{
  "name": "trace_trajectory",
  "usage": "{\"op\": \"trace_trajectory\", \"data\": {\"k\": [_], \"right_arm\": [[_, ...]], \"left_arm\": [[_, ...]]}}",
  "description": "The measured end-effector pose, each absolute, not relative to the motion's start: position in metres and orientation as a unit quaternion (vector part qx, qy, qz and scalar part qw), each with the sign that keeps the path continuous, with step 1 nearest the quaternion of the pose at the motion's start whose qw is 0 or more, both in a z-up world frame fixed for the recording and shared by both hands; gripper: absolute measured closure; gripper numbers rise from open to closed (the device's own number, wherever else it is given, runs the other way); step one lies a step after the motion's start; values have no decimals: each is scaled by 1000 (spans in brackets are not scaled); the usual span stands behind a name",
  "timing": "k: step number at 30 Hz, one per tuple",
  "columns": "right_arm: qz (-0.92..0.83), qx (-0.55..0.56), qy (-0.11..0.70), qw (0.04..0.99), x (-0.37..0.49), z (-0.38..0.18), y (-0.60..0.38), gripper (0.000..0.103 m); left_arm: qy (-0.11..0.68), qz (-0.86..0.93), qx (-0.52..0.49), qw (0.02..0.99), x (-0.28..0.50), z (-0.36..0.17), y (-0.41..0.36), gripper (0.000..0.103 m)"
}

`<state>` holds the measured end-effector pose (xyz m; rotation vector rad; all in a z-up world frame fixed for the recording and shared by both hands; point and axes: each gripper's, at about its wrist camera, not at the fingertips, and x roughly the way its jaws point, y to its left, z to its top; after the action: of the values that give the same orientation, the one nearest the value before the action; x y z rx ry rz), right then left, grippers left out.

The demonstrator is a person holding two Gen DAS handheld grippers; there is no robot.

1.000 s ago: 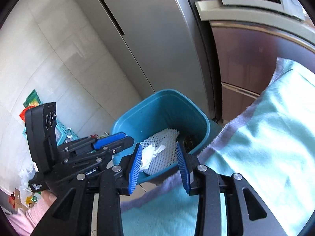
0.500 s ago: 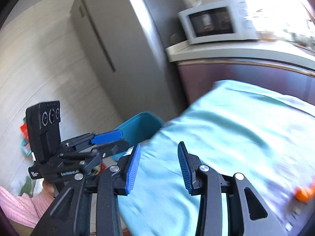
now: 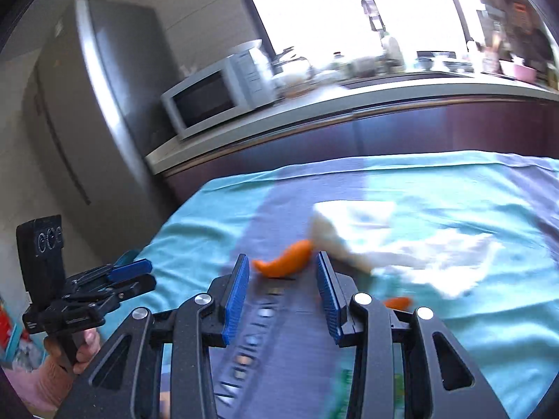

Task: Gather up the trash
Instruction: 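Move both grippers back to the table toward the white paper cup, then grasp the white paper cup with the left gripper while the right gripper grasps the white tissue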

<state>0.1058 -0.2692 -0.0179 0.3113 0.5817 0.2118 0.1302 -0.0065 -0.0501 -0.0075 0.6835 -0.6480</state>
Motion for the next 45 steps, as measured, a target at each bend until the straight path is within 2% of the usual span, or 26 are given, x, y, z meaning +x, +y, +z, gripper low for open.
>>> {"op": "trace_trajectory", "data": {"k": [7,8,20,22,24,27,30,38,39,45], "right_arm": [[9,205,283,937,107,-40,-347,54],[5,215,287,933,107,-44,-358,50],[36,286,315,905,144,-76,-390,50],[44,292,318,901,146,-79,-390,57],[50,294,317,900,146,-80,-388,74],[57,292,313,902,145,-78,-385,87],[63,282,306,907,142,-73,-381,96],[91,265,280,918,134,-49,-367,101],[96,263,276,919,133,-45,-365,101],[120,251,258,925,129,-26,-350,101]], "left_arm": [[338,-348,26,874,160,-41,-84,48],[339,-349,28,873,165,-39,-93,48],[386,-344,31,855,223,-47,-170,48],[395,-344,31,851,230,-50,-178,48],[407,-349,28,843,237,-54,-186,53],[425,-352,26,834,246,-63,-193,64],[431,-356,18,829,248,-67,-195,66],[424,-368,18,828,245,-65,-197,82],[421,-369,18,828,244,-63,-196,87],[410,-379,13,829,237,-55,-191,94]]}}
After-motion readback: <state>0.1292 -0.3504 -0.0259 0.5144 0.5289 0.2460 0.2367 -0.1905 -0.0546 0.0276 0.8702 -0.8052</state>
